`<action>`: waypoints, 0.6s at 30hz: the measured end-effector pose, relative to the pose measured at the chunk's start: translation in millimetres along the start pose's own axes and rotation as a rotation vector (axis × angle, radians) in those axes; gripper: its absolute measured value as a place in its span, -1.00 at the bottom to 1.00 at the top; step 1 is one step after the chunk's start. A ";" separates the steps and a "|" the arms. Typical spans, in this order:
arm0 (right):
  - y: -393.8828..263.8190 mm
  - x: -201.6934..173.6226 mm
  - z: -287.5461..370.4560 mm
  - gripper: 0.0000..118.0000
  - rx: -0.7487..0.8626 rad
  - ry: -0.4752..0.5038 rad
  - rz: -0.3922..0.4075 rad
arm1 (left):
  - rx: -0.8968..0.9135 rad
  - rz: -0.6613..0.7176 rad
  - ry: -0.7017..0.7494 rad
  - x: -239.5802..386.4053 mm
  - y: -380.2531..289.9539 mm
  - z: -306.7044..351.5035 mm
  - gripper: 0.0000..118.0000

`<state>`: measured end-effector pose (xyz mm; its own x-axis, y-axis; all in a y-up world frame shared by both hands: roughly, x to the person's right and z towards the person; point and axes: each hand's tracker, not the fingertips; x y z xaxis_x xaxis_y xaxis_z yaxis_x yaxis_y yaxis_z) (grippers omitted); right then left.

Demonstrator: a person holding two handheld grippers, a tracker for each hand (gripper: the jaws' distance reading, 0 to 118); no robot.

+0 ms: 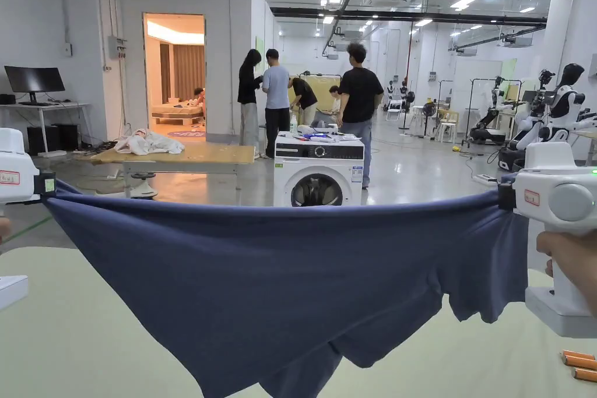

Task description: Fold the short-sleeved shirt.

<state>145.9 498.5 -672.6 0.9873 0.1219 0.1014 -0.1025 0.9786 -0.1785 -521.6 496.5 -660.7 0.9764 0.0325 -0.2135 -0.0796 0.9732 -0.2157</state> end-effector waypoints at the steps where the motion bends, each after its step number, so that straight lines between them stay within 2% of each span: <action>1: 3.5 0.6 -0.3 -0.93 0.010 0.001 0.002 | 0.002 -0.005 -0.004 -0.2 3.2 -0.6 -1.00; 4: 14.9 1.9 -3.0 -0.93 0.026 -0.006 -0.001 | 0.014 -0.017 0.004 -4.2 12.6 -7.2 -1.00; 9: 16.1 -0.1 -9.7 -0.93 0.044 -0.008 0.047 | 0.036 0.000 -0.007 -8.4 8.0 -8.2 -1.00; 14: -31.6 -3.4 -13.4 -0.93 0.002 0.005 0.048 | -0.003 0.006 -0.024 -12.2 -38.7 -12.1 -1.00; 18: -85.7 -8.2 -9.6 -0.93 -0.076 0.010 0.087 | -0.069 0.038 -0.052 -21.8 -96.2 -11.1 -1.00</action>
<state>147.8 412.0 -667.5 0.9763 0.2037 0.0730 -0.1785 0.9489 -0.2602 -537.5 399.6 -645.9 0.9814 0.0821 -0.1737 -0.1283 0.9531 -0.2741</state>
